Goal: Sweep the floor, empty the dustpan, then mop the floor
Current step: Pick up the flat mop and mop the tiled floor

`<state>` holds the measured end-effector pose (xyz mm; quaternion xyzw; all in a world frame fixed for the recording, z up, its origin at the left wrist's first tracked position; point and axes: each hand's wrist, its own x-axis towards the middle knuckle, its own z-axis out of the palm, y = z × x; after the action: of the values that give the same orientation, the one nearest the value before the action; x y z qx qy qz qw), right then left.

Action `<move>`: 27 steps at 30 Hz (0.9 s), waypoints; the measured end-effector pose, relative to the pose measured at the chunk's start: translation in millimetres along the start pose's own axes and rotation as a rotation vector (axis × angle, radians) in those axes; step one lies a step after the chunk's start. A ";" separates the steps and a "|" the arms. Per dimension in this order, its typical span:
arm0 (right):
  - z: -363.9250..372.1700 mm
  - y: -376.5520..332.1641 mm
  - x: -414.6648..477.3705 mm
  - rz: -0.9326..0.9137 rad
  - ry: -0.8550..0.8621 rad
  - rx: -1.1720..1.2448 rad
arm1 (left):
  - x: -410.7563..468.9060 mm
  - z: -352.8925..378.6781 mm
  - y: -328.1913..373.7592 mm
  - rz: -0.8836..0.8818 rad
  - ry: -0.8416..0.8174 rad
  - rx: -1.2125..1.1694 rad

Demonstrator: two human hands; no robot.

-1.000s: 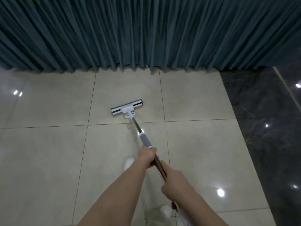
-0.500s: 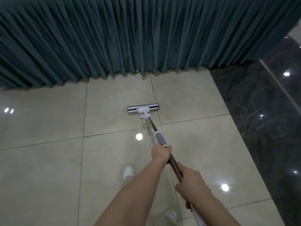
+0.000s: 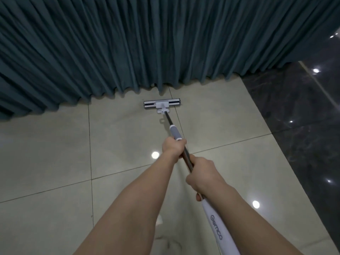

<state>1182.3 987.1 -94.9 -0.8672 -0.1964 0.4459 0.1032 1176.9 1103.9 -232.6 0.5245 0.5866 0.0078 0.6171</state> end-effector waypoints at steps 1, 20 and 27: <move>1.7 -15.9 9.7 -0.017 0.000 0.014 | 12.4 -11.8 7.8 0.013 0.011 0.005; 114.5 -86.7 -1.1 -0.141 -0.151 -0.052 | 7.1 -140.6 -54.1 -0.031 0.166 -0.089; 144.4 9.8 -87.2 -0.219 -0.209 -0.175 | -106.8 -104.6 -132.9 -0.093 0.175 -0.131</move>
<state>1021.4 941.0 -118.4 -0.7952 -0.3372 0.5009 0.0545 986.6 1044.2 -218.6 0.4527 0.6600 0.0633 0.5963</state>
